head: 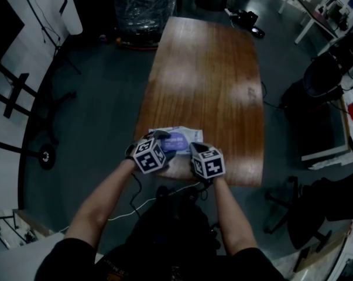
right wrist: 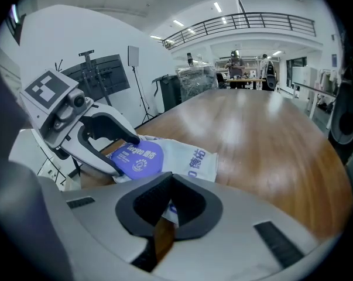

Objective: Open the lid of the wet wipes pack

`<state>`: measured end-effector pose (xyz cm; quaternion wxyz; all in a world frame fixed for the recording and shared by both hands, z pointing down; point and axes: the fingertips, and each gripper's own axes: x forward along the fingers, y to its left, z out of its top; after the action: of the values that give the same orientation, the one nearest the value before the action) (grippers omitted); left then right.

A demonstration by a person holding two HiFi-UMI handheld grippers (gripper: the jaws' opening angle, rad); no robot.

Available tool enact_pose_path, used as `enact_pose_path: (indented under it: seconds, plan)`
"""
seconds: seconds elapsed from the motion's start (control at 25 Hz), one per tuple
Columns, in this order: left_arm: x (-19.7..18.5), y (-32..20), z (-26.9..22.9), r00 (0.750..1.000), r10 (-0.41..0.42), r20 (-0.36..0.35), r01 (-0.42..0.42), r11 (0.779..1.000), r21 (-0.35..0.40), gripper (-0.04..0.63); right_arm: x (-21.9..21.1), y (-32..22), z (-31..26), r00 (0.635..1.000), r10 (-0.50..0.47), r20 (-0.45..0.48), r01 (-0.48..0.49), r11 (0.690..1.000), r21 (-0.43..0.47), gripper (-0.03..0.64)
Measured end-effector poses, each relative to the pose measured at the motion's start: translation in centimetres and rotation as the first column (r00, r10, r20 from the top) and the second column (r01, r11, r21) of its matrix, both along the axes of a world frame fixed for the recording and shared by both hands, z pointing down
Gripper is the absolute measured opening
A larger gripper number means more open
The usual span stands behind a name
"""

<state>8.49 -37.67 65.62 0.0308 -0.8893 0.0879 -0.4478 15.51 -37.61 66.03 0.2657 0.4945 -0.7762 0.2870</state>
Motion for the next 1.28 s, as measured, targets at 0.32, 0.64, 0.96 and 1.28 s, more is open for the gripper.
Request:
enact_pose_path:
  seconds: [0.32, 0.64, 0.96, 1.28]
  plan:
    - [-0.1, -0.4, -0.2, 0.999, -0.042, -0.027, 0.039, 0.995, -0.096, 0.238, 0.2, 0.1, 0.5, 0.999, 0.022, 0.029, -0.021, 1.0, -0.009, 0.011]
    - [0.2, -0.9, -1.5, 0.991, -0.083, -0.109, 0.058, 0.974, -0.217, 0.214, 0.3, 0.0, 0.6, 0.999, 0.024, 0.028, -0.024, 1.0, -0.01, 0.011]
    - [0.7, -1.1, -4.2, 0.978, -0.078, -0.194, 0.05, 0.988, -0.148, 0.102, 0.4, 0.0, 0.7, 1.0, 0.025, 0.015, -0.024, 1.0, -0.005, 0.011]
    - [1.2, -4.4, -6.0, 0.954, -0.145, -0.262, 0.119, 0.986, -0.113, 0.081, 0.3, 0.0, 0.7, 1.0, 0.028, 0.01, -0.028, 1.0, -0.001, 0.011]
